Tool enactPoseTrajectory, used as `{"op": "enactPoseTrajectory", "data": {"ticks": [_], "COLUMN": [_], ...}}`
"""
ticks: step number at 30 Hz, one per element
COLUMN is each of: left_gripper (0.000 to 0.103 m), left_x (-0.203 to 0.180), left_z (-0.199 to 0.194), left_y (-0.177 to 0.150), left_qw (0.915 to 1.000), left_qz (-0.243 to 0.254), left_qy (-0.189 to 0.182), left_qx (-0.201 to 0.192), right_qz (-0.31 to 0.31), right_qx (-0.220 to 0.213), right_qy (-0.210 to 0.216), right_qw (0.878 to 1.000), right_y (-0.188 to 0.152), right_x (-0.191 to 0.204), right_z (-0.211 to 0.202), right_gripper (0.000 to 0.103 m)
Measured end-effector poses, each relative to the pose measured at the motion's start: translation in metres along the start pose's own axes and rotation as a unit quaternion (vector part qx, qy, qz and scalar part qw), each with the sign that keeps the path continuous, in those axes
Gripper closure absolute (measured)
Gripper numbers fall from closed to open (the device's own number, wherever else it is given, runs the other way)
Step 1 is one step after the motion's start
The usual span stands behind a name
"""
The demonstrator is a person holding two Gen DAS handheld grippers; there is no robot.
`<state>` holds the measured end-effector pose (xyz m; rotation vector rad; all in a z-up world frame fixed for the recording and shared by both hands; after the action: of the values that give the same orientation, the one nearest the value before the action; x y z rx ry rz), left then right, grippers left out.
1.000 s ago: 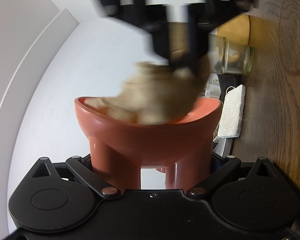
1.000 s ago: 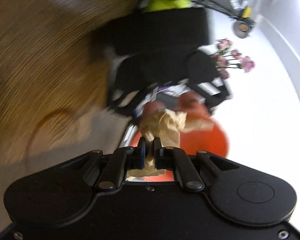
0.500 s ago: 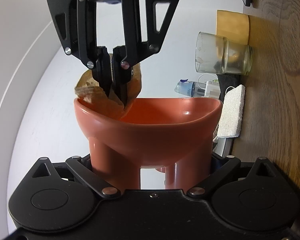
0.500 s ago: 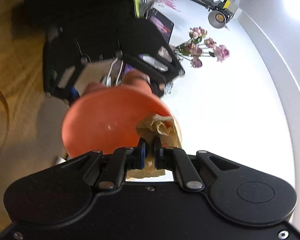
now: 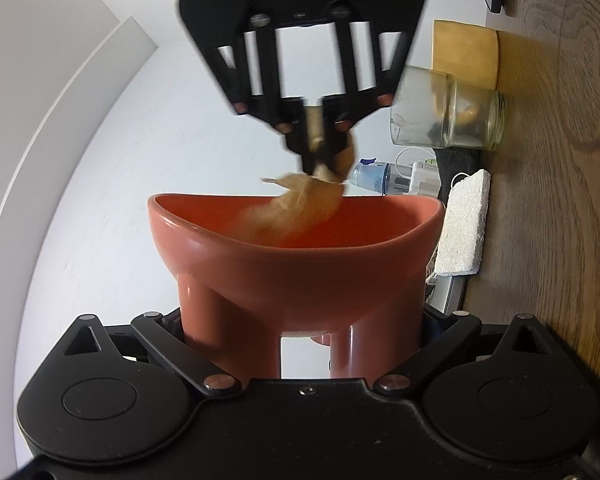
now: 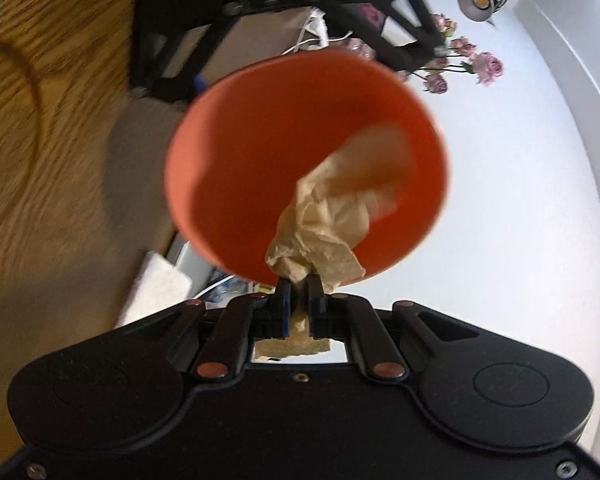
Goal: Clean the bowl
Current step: 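Rub the paper towel along the bowl rim with the right gripper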
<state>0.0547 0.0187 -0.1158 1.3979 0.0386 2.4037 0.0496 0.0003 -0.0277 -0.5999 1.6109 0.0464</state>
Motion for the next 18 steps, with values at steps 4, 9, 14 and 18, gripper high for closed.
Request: {"op": "enactPoseTrajectory", "data": {"ticks": [4, 9, 14, 18], "left_gripper": [0.006, 0.006, 0.006, 0.006], "left_x": [0.0, -0.002, -0.002, -0.002], "left_z": [-0.001, 0.0, 0.001, 0.001], "left_y": [-0.001, 0.0, 0.0, 0.0], "left_qw": [1.0, 1.0, 1.0, 1.0], "left_qz": [0.0, 0.0, 0.0, 0.0], "left_qy": [0.0, 0.0, 0.0, 0.0], "left_qx": [0.0, 0.0, 0.0, 0.0], "right_qz": [-0.011, -0.032, -0.021, 0.001], "right_qx": [-0.012, -0.054, -0.106, -0.13], "right_qy": [0.009, 0.022, -0.005, -0.067], "right_qw": [1.0, 0.998, 0.994, 0.989], "right_y": [0.011, 0.039, 0.074, 0.092], "right_x": [0.006, 0.01, -0.007, -0.039], "right_z": [0.006, 0.0, -0.005, -0.002], "right_gripper": [0.096, 0.096, 0.096, 0.096]}}
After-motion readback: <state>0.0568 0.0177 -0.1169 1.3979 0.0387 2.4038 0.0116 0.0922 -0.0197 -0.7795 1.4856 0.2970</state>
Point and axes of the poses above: each gripper's, at about its wrist camera, not at the fingertips, and z roughly the way its jaws point, x to its left, y to its top, the point moved 2 cm from there along z, roughly the way its jaws point, and after that the axes turned 8 degrees about y, right-handed, at the moved point
